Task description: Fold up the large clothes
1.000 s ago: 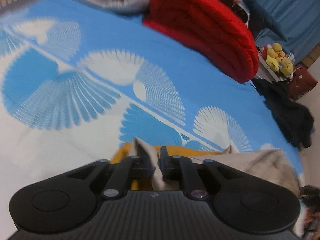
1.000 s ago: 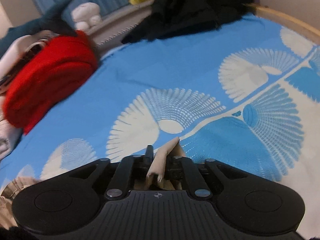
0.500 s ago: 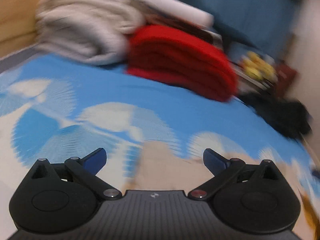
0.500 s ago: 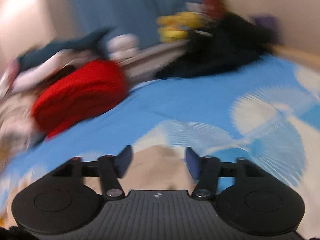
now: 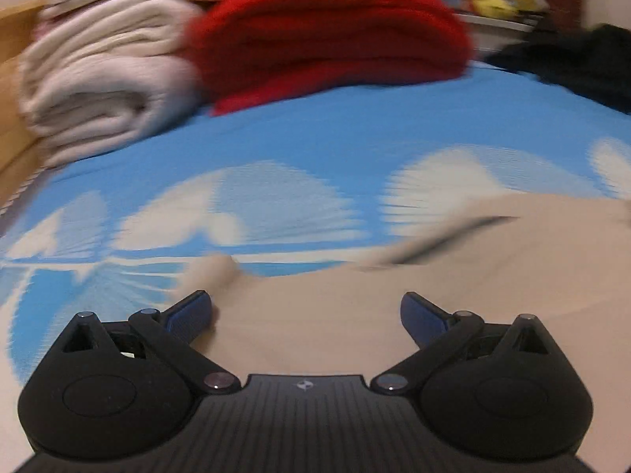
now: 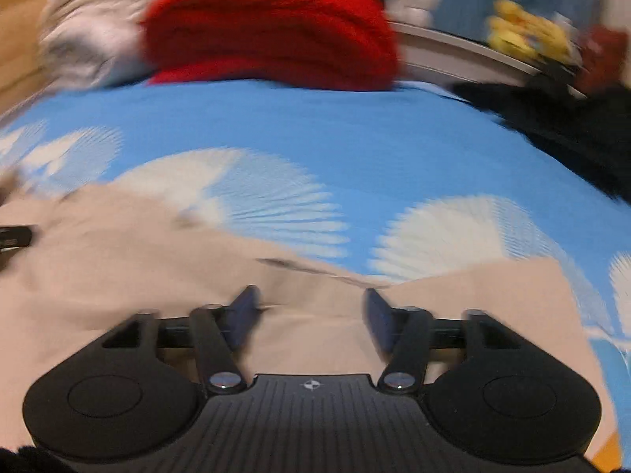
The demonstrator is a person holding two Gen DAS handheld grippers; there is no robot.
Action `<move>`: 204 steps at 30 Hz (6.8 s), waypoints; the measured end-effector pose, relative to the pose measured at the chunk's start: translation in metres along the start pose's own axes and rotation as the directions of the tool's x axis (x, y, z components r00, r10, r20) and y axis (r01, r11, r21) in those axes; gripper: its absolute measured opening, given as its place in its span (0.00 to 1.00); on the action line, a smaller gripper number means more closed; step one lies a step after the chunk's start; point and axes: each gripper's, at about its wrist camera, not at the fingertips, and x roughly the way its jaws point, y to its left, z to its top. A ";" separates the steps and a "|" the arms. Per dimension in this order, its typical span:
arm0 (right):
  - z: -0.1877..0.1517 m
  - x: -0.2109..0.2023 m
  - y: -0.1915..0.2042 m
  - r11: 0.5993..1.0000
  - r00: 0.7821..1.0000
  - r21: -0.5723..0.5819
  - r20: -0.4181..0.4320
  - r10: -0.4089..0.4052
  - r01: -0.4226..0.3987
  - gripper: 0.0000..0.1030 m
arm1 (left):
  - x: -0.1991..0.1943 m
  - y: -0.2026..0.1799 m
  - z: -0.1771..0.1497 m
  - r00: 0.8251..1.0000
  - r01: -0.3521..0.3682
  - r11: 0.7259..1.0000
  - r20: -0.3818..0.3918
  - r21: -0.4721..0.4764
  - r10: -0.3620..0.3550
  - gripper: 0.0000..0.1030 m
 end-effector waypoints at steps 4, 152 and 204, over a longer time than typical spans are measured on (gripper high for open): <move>-0.015 -0.001 -0.055 0.979 0.989 0.149 0.014 -0.145 0.141 0.70 | 0.021 0.041 -0.010 0.996 -0.085 0.992 -0.043 -0.095 0.081 1.00; -0.143 -0.260 -0.012 0.755 0.972 0.645 0.081 -0.220 0.117 0.07 | -0.222 -0.105 -0.138 0.946 0.270 0.961 -0.167 -0.061 -0.276 1.00; -0.173 -0.212 0.392 0.621 0.956 -0.766 0.029 0.291 -0.166 0.23 | -0.254 0.189 -0.160 0.965 0.133 0.665 -0.056 -0.735 -0.255 0.97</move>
